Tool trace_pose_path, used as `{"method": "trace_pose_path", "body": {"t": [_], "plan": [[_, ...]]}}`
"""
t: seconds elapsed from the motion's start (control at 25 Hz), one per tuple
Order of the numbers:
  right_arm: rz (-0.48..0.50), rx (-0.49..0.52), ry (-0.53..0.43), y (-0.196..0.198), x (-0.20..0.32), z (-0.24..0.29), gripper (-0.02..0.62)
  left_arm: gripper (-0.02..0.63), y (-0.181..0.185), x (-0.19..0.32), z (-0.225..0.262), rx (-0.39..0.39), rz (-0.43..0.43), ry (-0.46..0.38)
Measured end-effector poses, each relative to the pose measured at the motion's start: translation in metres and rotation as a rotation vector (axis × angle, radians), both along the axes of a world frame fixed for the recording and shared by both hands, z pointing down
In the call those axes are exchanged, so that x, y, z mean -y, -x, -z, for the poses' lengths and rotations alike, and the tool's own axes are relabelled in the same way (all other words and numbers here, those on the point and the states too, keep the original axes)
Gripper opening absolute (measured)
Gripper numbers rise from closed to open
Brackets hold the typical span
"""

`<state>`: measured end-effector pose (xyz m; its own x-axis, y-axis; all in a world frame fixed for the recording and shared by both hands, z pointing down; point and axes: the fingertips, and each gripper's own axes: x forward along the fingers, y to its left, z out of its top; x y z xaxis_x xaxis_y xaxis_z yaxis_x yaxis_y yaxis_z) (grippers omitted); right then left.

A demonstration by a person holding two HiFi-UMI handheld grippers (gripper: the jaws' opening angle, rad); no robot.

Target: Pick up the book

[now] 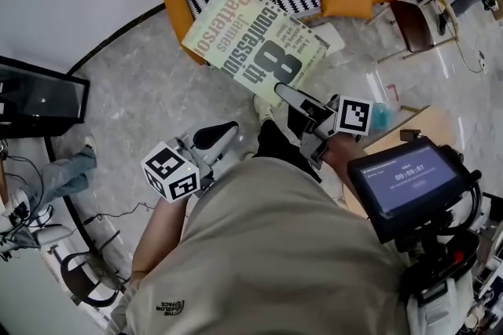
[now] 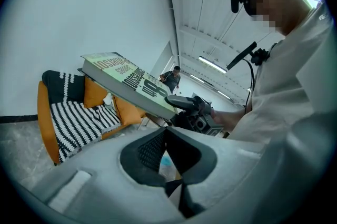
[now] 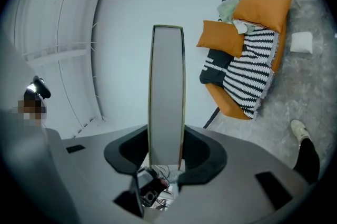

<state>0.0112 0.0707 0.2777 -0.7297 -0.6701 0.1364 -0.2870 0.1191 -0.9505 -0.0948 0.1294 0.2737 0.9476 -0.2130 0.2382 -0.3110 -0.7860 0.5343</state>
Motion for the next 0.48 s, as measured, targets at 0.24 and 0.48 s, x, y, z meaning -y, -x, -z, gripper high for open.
{"method": "trace_pose_path", "body": {"t": [0.24,0.48], "plan": [[0.0,0.002,-0.006,-0.0001,0.0004,0.0005,0.175,0.008,0.0017,-0.0011,-0.0021,0.005,0.004,0.006],[-0.004,0.01,0.002,0.0005,0.0018,0.0003,0.176,0.008,0.0034,-0.0001,-0.0035,0.007,0.012,0.013]]}}
